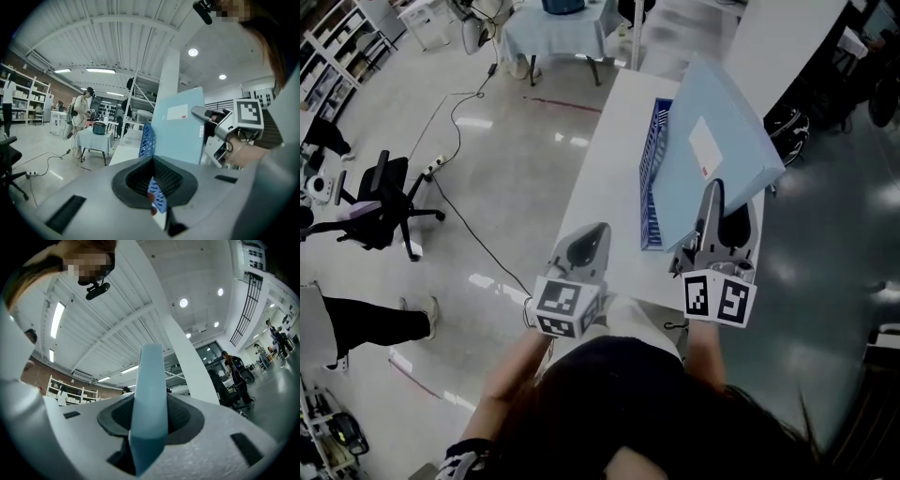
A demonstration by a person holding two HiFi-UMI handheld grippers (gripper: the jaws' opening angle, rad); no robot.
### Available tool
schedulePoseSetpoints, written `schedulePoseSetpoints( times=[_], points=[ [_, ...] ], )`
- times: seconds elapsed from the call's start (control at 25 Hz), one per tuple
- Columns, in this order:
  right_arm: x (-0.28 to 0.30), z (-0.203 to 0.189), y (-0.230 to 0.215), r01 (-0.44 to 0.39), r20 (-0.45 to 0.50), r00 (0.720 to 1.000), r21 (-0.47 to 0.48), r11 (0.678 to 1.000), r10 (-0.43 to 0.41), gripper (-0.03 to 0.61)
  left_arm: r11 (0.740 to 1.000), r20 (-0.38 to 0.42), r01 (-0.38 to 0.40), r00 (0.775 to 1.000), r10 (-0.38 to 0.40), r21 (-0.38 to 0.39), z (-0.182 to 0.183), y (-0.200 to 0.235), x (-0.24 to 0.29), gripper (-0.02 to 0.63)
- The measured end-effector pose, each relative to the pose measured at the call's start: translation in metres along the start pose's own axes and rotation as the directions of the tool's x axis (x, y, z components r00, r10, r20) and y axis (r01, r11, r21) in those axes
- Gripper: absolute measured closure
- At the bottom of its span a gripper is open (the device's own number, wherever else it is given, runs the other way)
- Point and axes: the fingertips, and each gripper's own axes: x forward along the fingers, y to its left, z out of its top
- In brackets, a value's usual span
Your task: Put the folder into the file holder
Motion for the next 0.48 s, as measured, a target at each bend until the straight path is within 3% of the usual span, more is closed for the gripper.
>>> schedulePoseSetpoints(
  times=[0.48],
  points=[
    [0.003,-0.016,-0.002,0.006,0.067,0.998,0.003,1.000,-0.006,0.422,1.000,-0.011,-0.007,1.000,0.007,0.011,-0.011,0.005,0.011,0.609]
  ],
)
